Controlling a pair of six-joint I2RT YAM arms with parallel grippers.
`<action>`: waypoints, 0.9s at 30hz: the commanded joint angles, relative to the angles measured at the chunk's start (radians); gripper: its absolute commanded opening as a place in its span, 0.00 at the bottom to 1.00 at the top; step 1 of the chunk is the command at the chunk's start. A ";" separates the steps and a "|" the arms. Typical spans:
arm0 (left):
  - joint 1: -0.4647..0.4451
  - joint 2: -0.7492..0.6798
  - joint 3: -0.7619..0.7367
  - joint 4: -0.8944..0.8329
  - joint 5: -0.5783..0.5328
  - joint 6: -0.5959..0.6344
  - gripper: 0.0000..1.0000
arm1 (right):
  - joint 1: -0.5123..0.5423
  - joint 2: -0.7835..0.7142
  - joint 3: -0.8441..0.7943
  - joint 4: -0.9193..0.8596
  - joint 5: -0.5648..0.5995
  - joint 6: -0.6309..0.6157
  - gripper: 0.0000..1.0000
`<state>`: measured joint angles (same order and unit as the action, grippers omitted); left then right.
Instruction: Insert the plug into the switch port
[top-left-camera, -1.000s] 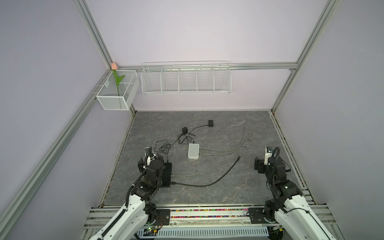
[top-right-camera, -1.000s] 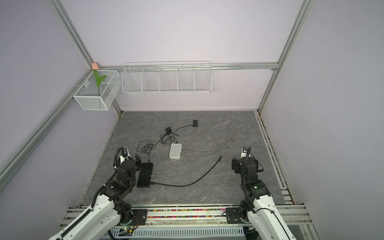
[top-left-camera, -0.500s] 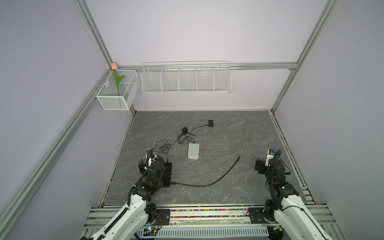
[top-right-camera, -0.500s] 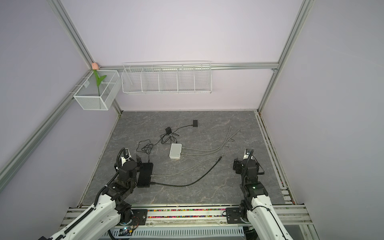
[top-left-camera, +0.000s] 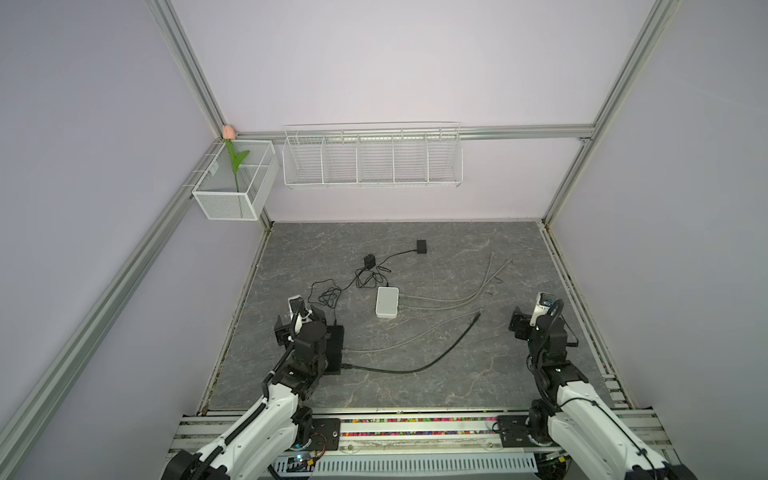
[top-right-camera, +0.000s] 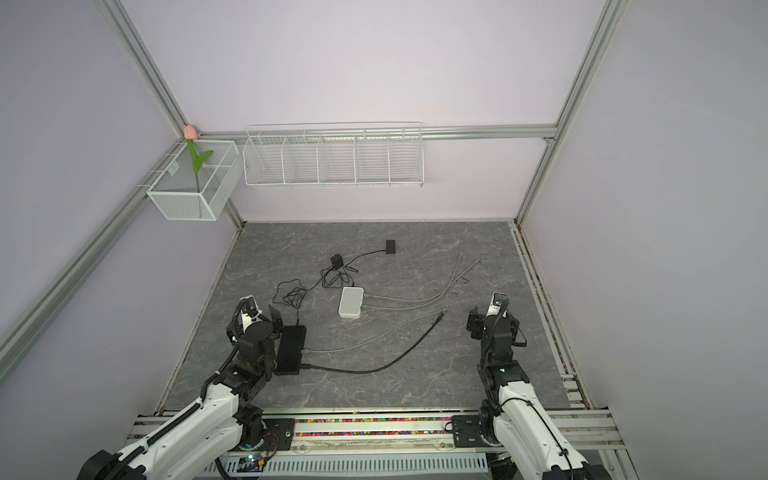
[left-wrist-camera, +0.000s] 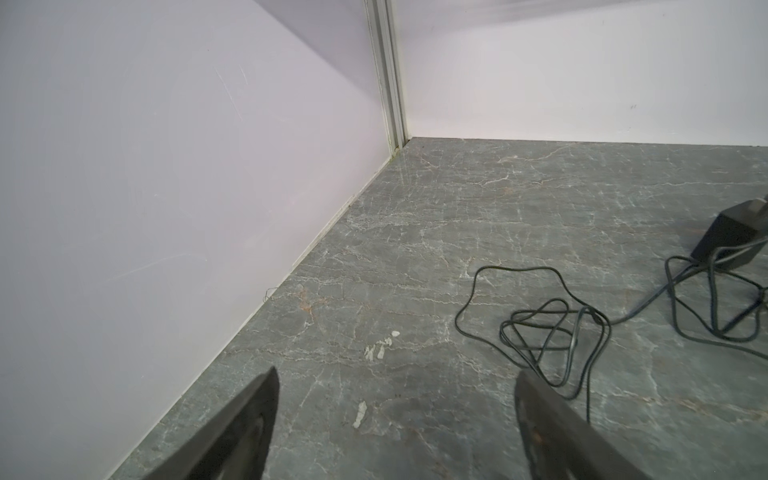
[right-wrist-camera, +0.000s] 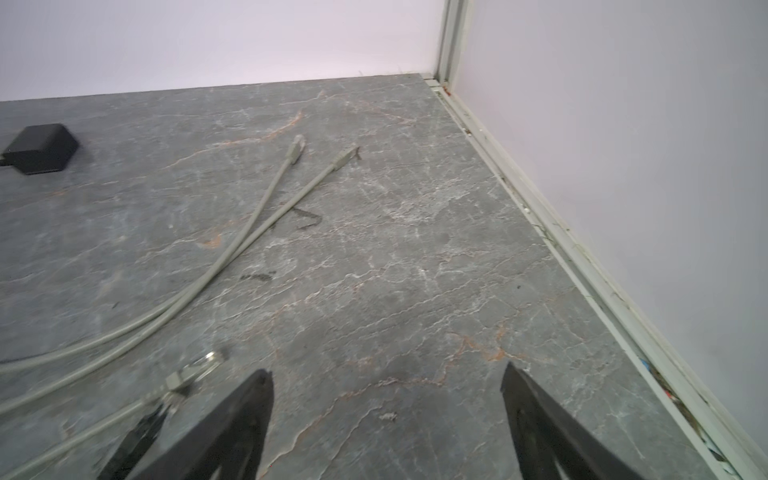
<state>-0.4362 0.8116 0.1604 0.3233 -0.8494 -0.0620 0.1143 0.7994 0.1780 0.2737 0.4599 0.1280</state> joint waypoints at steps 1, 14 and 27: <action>0.015 0.046 -0.021 0.181 -0.013 0.056 0.99 | -0.020 0.096 0.019 0.146 0.083 -0.005 0.89; 0.117 0.283 -0.004 0.471 0.054 0.033 0.99 | -0.028 0.423 0.085 0.480 0.043 -0.092 0.89; 0.238 0.509 -0.024 0.800 0.159 0.003 0.99 | -0.044 0.630 0.046 0.813 -0.012 -0.120 0.89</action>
<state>-0.2077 1.2797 0.1379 0.9966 -0.7158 -0.0738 0.0719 1.4212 0.2173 1.0019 0.4870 0.0437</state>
